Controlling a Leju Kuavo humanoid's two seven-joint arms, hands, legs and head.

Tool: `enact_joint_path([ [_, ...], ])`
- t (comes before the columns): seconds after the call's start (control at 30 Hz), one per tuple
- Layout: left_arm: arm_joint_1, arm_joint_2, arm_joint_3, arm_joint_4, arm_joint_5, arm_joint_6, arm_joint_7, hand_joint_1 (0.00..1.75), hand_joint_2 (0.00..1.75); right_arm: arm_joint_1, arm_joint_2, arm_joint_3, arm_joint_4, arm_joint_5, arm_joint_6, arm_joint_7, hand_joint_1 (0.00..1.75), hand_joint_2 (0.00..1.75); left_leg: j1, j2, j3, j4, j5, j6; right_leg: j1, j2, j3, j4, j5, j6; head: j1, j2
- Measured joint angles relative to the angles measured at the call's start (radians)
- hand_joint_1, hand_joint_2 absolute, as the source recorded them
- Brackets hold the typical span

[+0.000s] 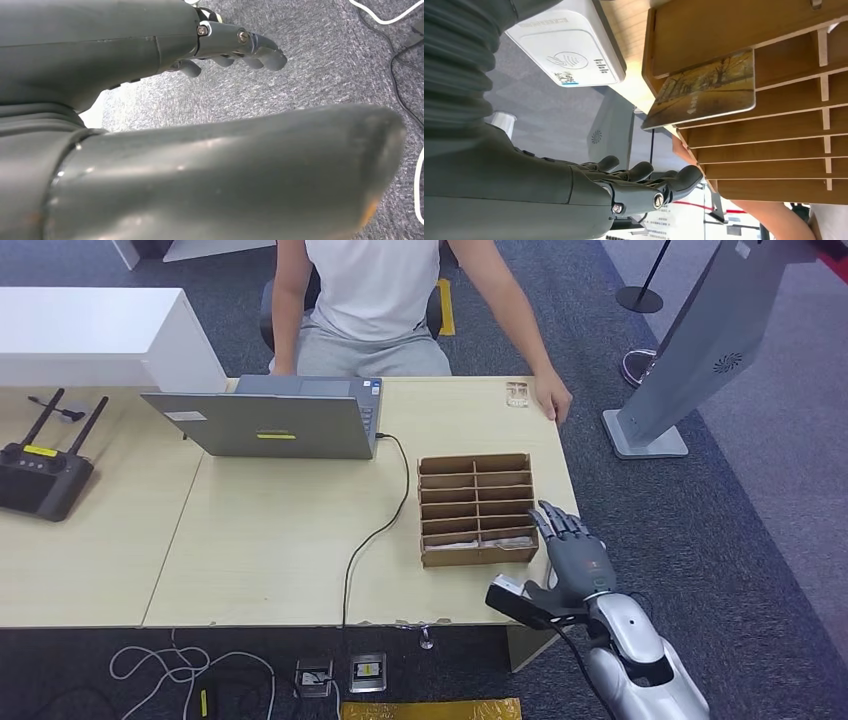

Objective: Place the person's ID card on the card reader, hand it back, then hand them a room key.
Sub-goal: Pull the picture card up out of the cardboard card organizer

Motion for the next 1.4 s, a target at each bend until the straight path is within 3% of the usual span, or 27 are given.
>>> enact_joint_path([
  [0.73,0.0,-0.003,0.0,0.0,-0.013,0.005,0.0,0.0,0.0,-0.029,0.05,-0.001,0.047,-0.064,-0.027,-0.078,0.0,1.75,0.0,0.0,0.0,0.0,0.0,0.0,0.0,0.0,0.0,0.0,0.0,0.0,0.0,0.0],
  [0.87,0.0,-0.003,0.0,0.0,-0.013,0.005,0.0,0.0,0.0,-0.029,0.056,0.0,0.053,-0.067,-0.026,-0.078,0.09,1.75,0.0,0.0,0.0,0.0,0.0,0.0,0.0,0.0,0.0,0.0,0.0,0.0,0.0,0.0],
  [0.9,0.0,-0.003,0.0,0.0,-0.013,0.005,0.0,0.0,0.0,-0.029,0.057,0.0,0.054,-0.068,-0.025,-0.078,0.17,1.75,0.0,0.0,0.0,0.0,0.0,0.0,0.0,0.0,0.0,0.0,0.0,0.0,0.0,0.0],
  [1.0,0.0,-0.004,0.0,0.0,-0.013,0.005,0.0,0.0,0.0,-0.03,0.058,0.0,0.059,-0.069,-0.018,-0.077,1.39,1.75,0.0,0.0,0.0,0.0,0.0,0.0,0.0,0.0,0.0,0.0,0.0,0.0,0.0,0.0],
  [1.03,0.0,-0.004,0.0,0.0,-0.013,0.005,0.0,0.0,0.0,-0.03,0.059,0.0,0.061,-0.069,-0.017,-0.076,1.71,1.75,0.0,0.0,0.0,0.0,0.0,0.0,0.0,0.0,0.0,0.0,0.0,0.0,0.0,0.0],
  [1.4,0.0,-0.004,0.001,0.0,-0.013,0.005,0.0,0.0,0.0,-0.035,0.059,-0.001,0.081,-0.075,-0.006,-0.063,1.75,1.75,0.0,0.0,0.0,0.0,0.0,0.0,0.0,0.0,0.0,0.0,0.0,0.0,0.0,0.0],
])
